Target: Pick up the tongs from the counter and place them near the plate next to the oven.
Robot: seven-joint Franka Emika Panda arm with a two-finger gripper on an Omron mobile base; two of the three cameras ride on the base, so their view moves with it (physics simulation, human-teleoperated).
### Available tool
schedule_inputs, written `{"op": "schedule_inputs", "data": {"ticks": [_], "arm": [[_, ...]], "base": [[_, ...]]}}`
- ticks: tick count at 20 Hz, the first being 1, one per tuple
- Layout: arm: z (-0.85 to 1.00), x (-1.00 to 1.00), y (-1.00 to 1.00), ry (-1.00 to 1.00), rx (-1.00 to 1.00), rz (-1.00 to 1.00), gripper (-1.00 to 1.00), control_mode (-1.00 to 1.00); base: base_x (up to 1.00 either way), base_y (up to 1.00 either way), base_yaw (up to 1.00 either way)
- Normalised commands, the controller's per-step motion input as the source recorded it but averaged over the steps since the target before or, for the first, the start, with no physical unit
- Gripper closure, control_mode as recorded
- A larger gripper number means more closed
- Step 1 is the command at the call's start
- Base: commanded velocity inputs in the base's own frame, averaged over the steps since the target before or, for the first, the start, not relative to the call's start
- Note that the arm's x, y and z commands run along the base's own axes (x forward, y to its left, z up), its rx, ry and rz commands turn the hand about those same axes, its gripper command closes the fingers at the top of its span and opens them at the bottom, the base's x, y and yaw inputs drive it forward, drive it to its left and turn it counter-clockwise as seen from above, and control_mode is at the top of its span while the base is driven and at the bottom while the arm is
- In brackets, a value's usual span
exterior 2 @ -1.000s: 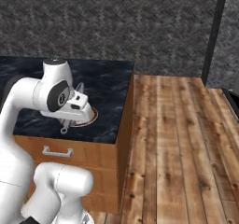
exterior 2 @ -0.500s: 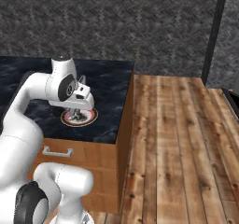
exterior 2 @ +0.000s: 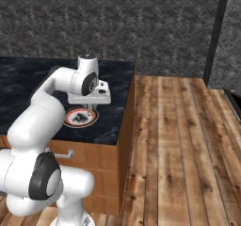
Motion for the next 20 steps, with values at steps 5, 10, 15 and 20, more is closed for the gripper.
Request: {"op": "schedule_inputs", "data": {"ticks": [5, 10, 15, 20], "arm": [[-0.69, 0.19, 0.0, -0.09, 0.03, 0.07, 1.0, -1.0], [-0.71, 0.32, 0.0, -0.01, 0.03, 0.0, 1.0, -1.0], [-0.32, 0.61, 0.0, -0.01, 0.0, 0.0, 1.0, -1.0], [0.0, 0.46, 0.0, 0.0, 0.0, 0.0, 1.0, -1.0]], "base": [[0.0, 0.0, 0.0], [0.0, 0.0, 0.0], [0.0, 0.0, 0.0], [0.0, 0.0, 0.0]]}}
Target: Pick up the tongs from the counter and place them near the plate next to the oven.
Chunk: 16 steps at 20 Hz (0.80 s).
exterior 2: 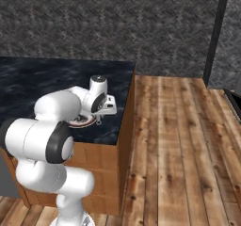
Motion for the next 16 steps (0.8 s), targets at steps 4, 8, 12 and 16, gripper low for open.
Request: {"op": "schedule_inputs", "data": {"ticks": [4, 8, 12, 16], "arm": [[0.06, 0.27, -0.03, 0.13, -0.03, -0.04, 1.0, -1.0], [-0.01, -0.01, -0.03, 0.07, -0.01, -0.11, 1.0, -1.0], [0.0, -0.07, 0.0, 0.04, -0.1, -0.21, 1.0, -1.0], [-0.07, 0.0, 0.0, 0.0, -0.02, -0.13, 1.0, -1.0]], "base": [[0.0, 0.0, 0.0], [0.0, 0.0, 0.0], [0.0, 0.0, 0.0], [0.0, 0.0, 0.0]]}}
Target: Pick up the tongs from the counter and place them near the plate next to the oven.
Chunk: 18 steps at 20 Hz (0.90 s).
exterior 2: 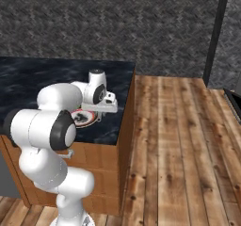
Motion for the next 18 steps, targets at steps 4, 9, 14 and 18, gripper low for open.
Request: {"op": "schedule_inputs", "data": {"ticks": [4, 9, 14, 18], "arm": [[-0.39, 0.0, 0.0, 0.0, 0.0, 0.0, 1.0, -1.0], [-0.62, 0.0, 0.0, 0.0, 0.0, 0.0, 1.0, -1.0], [-0.41, 0.0, 0.0, 0.0, 0.0, 0.0, 1.0, -1.0], [-0.06, 0.0, 0.04, -0.01, 0.0, 0.0, 1.0, -1.0]], "base": [[0.0, 0.0, 0.0], [0.0, 0.0, 0.0], [0.0, 0.0, 0.0], [0.0, 0.0, 0.0]]}}
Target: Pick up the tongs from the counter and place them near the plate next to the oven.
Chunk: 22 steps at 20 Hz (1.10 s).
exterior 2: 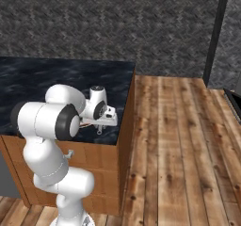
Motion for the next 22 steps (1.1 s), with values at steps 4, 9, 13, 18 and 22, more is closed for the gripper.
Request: {"op": "schedule_inputs", "data": {"ticks": [4, 9, 13, 18, 22], "arm": [[0.0, 0.0, 0.04, -0.01, 0.0, 0.0, 1.0, -1.0], [0.0, 0.11, 0.02, 0.0, 0.0, 0.0, 1.0, -1.0], [0.0, 0.25, 0.04, 0.0, 0.0, 0.0, 1.0, -1.0], [0.0, 0.12, 0.0, 0.0, 0.0, 0.0, -1.0, -1.0], [0.0, 0.0, 0.0, 0.0, 0.0, 0.0, -1.0, -1.0]], "base": [[0.0, 0.0, 0.0], [0.0, 0.0, 0.0], [0.0, 0.0, 0.0], [0.0, 0.0, 0.0], [0.0, 0.0, 0.0]]}}
